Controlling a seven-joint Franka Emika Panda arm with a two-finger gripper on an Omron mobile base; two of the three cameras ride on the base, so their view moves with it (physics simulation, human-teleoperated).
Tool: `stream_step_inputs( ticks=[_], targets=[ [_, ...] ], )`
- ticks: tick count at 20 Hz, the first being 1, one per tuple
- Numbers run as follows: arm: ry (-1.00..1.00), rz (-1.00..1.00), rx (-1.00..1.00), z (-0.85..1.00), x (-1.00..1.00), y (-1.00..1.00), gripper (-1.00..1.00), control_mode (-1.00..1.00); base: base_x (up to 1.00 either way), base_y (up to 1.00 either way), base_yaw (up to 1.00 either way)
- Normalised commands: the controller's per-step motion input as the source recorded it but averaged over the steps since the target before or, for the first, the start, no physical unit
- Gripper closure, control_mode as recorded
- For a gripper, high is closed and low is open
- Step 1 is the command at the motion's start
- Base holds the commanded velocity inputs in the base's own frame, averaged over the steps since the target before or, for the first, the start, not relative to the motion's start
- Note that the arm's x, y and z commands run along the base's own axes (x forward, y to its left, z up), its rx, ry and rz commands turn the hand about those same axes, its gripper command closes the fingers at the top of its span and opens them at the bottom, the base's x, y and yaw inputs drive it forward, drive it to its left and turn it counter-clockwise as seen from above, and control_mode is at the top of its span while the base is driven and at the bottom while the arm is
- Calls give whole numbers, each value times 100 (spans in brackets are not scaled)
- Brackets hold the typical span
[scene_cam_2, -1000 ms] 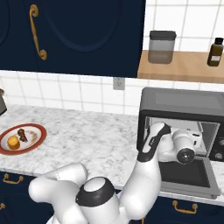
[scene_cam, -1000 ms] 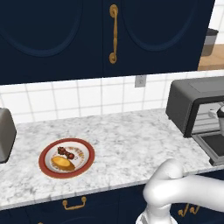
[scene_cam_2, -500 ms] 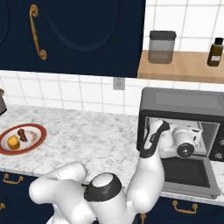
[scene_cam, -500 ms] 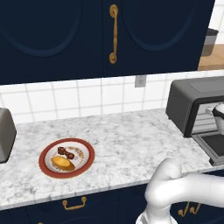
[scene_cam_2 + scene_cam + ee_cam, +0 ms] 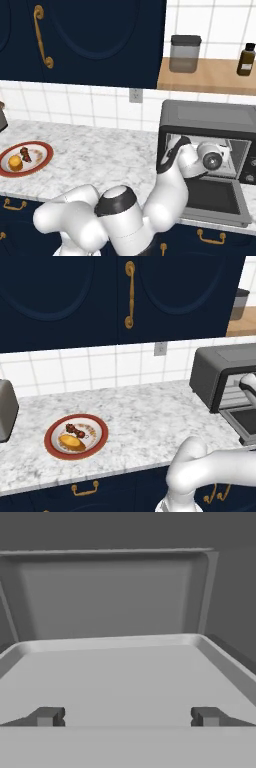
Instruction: Pick up the kebab skewer and baguette bread, and place them inside the toaster oven. Close the toaster oven door and start by setting the timer.
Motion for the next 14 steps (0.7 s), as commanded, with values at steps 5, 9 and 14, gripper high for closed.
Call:
stream_step_inputs(
  ticks=[5,9,14],
  targets=[
    [8,0,0,-2,1,0,-100,-100,0,0,0],
    [3,0,0,-20,1,0,-100,-100,0,0,0],
    [2,0,0,-43,0,0,-100,-100,0,0,0]
  ],
)
